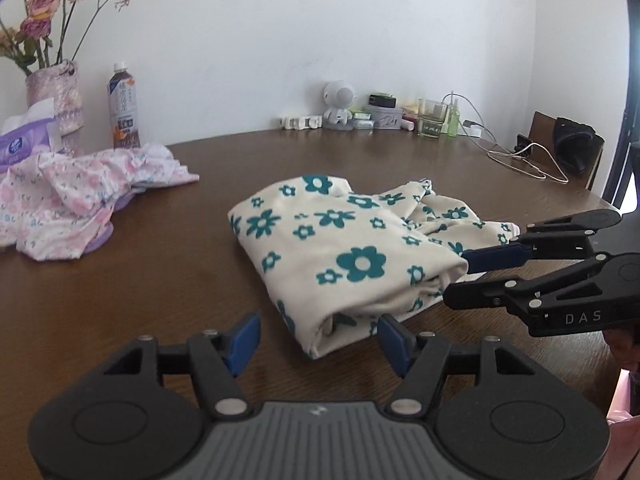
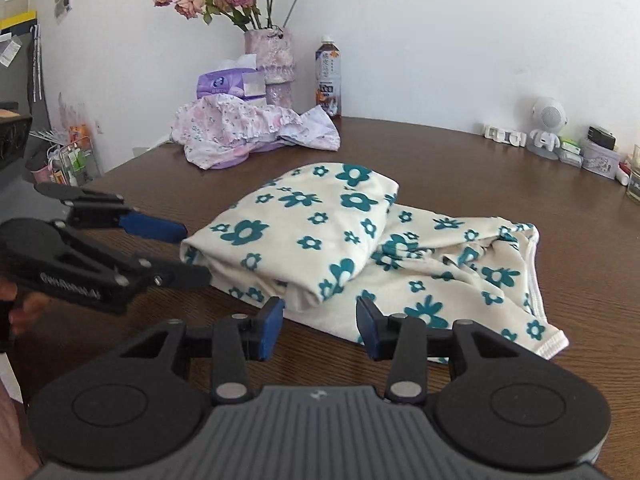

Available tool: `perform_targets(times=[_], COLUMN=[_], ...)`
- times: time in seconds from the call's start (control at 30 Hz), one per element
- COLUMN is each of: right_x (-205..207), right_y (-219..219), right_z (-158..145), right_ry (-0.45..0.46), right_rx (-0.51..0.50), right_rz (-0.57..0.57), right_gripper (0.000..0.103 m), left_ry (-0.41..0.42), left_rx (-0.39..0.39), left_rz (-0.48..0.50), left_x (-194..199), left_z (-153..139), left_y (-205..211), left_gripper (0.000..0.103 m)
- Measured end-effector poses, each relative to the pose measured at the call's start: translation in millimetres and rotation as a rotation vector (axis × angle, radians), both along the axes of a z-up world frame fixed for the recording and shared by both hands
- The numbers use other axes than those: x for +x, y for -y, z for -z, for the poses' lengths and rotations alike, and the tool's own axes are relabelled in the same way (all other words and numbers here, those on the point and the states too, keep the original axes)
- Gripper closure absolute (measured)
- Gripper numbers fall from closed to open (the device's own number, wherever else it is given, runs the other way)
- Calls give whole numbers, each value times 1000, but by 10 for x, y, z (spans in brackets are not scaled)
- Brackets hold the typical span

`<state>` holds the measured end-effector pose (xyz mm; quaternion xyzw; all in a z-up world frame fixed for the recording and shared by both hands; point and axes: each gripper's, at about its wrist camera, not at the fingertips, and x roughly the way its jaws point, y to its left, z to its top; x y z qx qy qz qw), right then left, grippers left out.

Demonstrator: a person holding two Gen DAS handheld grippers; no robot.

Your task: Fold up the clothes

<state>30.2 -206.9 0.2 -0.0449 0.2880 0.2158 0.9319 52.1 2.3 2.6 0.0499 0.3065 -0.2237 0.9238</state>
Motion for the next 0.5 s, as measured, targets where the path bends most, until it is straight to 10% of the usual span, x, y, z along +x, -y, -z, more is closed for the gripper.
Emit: perform_targets(times=[0.23, 0.33, 0.5], right_x=[1, 72, 95], right_y=[-109, -111, -120], right_z=[4, 72, 103], right_ry=[50, 23, 9], right_rx=[-1, -2, 1], right_rz=[-8, 11, 1], right_gripper=[62, 72, 84], left_ry=[-22, -39, -34], left_rx=[-54, -82, -111], left_rz=[-78, -86, -101], left_x=[25, 71, 77], left_z=[40, 52, 62], left_y=[-58, -79, -122], left_gripper=[53, 79, 92])
